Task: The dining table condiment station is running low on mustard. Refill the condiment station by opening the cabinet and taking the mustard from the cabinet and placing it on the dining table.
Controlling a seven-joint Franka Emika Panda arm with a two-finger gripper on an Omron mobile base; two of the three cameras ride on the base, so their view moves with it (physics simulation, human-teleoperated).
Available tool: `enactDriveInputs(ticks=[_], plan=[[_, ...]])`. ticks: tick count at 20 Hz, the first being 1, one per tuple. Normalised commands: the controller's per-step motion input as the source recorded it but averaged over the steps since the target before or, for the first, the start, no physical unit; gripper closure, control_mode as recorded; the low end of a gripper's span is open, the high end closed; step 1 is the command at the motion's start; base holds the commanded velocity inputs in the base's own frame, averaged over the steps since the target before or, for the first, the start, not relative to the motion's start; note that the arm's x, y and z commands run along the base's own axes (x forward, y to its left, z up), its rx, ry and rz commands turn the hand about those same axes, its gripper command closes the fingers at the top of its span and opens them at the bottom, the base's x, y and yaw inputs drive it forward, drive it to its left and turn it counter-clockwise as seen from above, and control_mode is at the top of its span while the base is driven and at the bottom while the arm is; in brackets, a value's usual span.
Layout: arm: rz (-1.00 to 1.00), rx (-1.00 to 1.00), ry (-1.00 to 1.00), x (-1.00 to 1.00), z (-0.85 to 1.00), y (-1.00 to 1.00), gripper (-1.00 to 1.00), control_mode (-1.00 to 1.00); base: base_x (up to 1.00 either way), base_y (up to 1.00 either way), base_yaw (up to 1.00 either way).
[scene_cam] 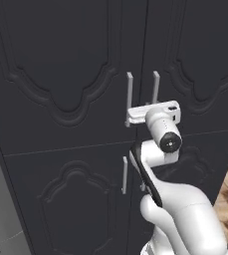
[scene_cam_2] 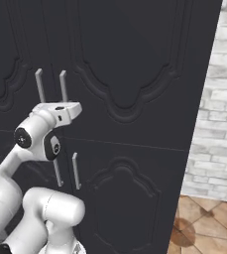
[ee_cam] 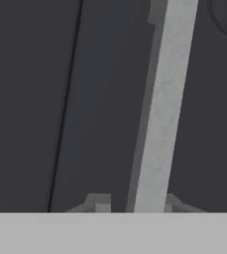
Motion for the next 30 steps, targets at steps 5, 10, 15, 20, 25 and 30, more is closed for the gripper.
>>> enactDriveInputs(ticks=[5, 10, 15, 20, 25, 30], plan=[[0.0, 0.0, 0.01, -0.03, -0.09, -0.04, 1.0, -1.0, 0.0, 0.0, 0.0], [0.0, 0.0, 0.0, -0.19, -0.09, -0.47, 1.0, -1.0, 0.0, 0.0, 0.0], [0.0, 0.0, 0.0, -0.77, 0.0, -0.48, 1.0, -1.0, 0.0, 0.0, 0.0], [0.0, 0.0, 0.0, -1.0, 0.0, -0.4, 1.0, -1.0, 0.0, 0.0, 0.0], [0.0, 0.0, -0.03, -1.0, 0.02, -0.44, 1.0, -1.0, 0.0, 0.0, 0.0], [-0.01, 0.0, -0.12, -1.0, 0.0, -0.45, 1.0, -1.0, 0.0, 0.0, 0.0]])
